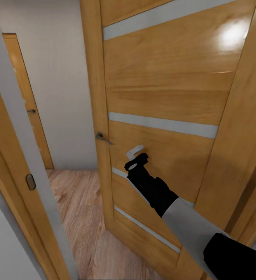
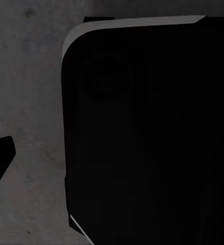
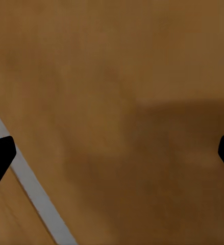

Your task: Move the two storage containers from the living room to the garage. In the garage, place one container on the floor and stack the other container on top of it (either order is fine).

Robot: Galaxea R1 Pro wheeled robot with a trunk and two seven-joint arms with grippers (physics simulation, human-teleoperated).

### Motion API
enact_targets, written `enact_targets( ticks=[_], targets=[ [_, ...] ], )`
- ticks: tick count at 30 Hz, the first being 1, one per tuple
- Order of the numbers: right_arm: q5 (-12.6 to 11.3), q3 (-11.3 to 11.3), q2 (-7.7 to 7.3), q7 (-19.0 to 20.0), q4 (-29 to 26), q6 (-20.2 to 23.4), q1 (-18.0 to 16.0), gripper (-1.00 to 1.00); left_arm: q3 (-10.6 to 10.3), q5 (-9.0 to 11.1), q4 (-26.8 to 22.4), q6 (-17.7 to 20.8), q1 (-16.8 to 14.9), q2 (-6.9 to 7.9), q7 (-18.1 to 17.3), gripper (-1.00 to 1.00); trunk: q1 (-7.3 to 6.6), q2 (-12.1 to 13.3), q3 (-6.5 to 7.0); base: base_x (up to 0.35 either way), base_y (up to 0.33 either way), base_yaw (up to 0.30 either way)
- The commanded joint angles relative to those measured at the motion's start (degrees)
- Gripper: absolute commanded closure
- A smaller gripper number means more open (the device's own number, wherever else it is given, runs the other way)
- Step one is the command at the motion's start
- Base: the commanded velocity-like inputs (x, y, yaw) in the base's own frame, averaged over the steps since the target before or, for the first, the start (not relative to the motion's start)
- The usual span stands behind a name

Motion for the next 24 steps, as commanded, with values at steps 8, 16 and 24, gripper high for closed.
enact_targets(
  ticks=[8, 16, 24],
  targets=[
    [-0.28, 0.18, 0.00, -0.61, -0.35, 0.28, -0.06, -1.00, 0.03, 0.03, -0.02, -0.15, 0.00, 0.00, 0.01, -1.00, 0.00, -0.02, -0.06, 0.006, 0.000, 0.000],
    [-0.48, 0.53, 0.00, 0.06, -5.87, 1.12, -0.01, -1.00, 0.07, 0.03, -0.02, -0.15, 0.00, 0.00, 0.01, -1.00, 0.00, -0.02, -0.06, 0.000, 0.000, 0.000],
    [-0.65, 2.69, 0.00, 1.36, -7.65, 1.47, 0.02, -1.00, 0.11, 0.03, -0.02, -0.15, 0.00, 0.00, 0.01, -1.00, 0.00, -0.02, -0.06, 0.000, 0.000, 0.000]
  ],
)
